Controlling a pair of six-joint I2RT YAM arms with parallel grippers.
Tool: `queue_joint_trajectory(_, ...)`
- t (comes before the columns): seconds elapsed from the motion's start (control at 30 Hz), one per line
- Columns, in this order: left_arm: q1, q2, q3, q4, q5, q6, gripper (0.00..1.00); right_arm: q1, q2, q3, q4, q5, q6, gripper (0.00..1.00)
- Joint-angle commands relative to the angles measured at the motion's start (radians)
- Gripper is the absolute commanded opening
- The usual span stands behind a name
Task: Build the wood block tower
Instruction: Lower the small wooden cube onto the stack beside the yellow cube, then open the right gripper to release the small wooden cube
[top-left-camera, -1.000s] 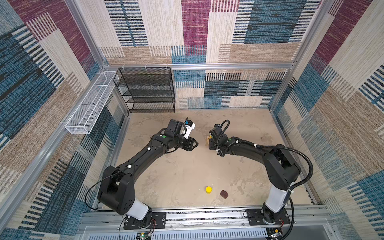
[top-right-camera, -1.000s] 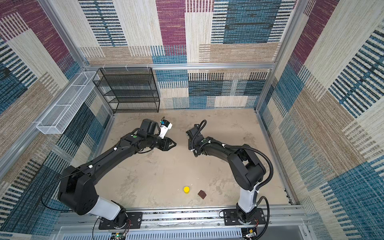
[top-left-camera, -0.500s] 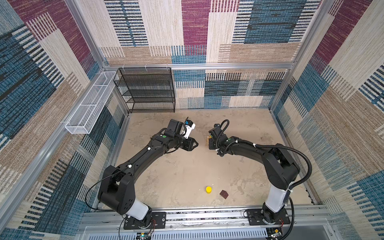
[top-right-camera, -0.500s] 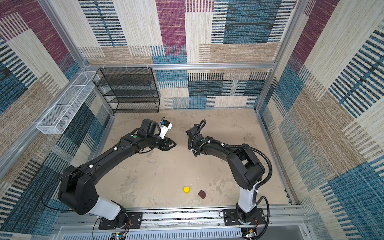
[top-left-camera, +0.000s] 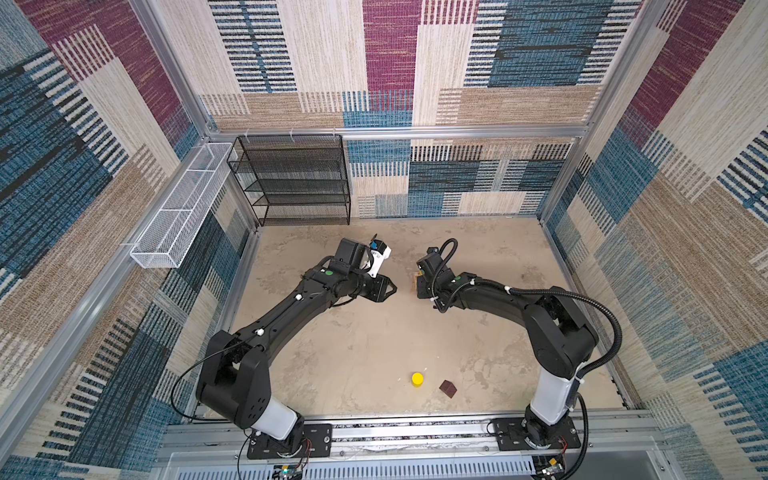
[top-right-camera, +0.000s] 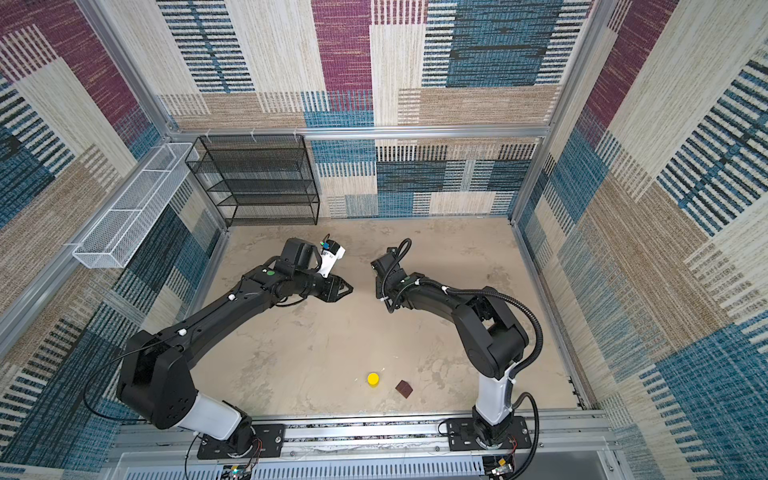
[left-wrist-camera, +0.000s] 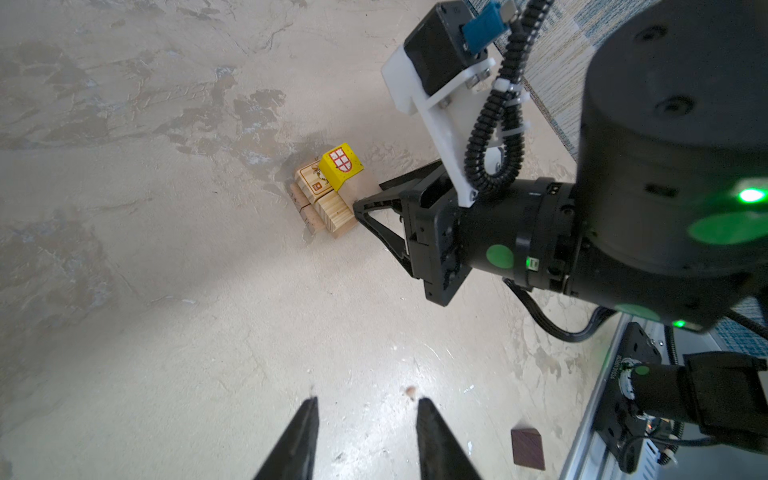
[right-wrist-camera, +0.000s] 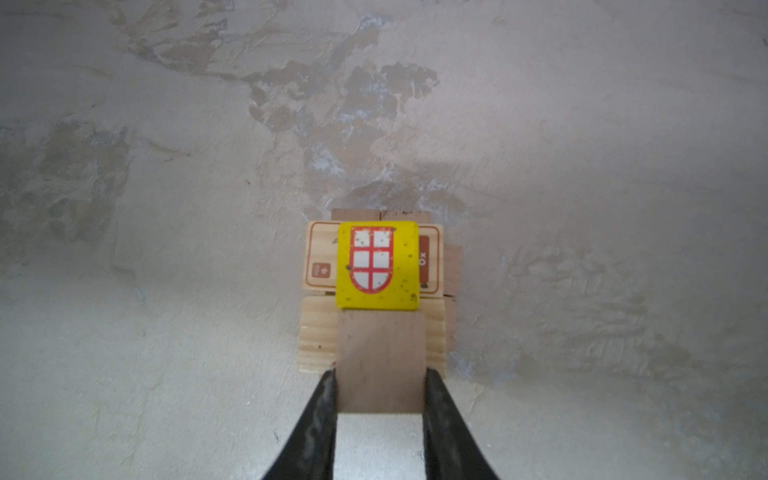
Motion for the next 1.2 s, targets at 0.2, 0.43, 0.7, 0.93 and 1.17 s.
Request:
queue_joint_trajectory(0.2, 0.001, 0.001, 0.007, -0.009, -0.004, 0.018, 0.43, -0.001, 0.003, 0.005, 0.001, 0.016, -0.002, 0.39)
queue_joint_trajectory(0.43, 0.001, 0.000, 0.007, -0.009, -0.005, 0.020, 0.43, -0.001, 0.004, 0.012, 0.000, 0.015, -0.001, 0.40)
queue_joint_trajectory(0.7, 0.002, 0.001, 0.008, -0.009, -0.005, 0.019, 0.43, -0.001, -0.017, 0.010, -0.004, 0.006, -0.005, 0.58)
queue_joint_trajectory(0.93, 0.001, -0.005, 0.008, -0.009, -0.007, 0.019, 0.43, -0.001, -0.087, -0.005, -0.015, -0.028, -0.006, 0.70)
queue_joint_trajectory(1.17, 0.001, -0.015, 0.008, -0.009, -0.009, 0.023, 0.43, -0.001, -0.171, -0.041, -0.030, -0.063, -0.015, 0.89)
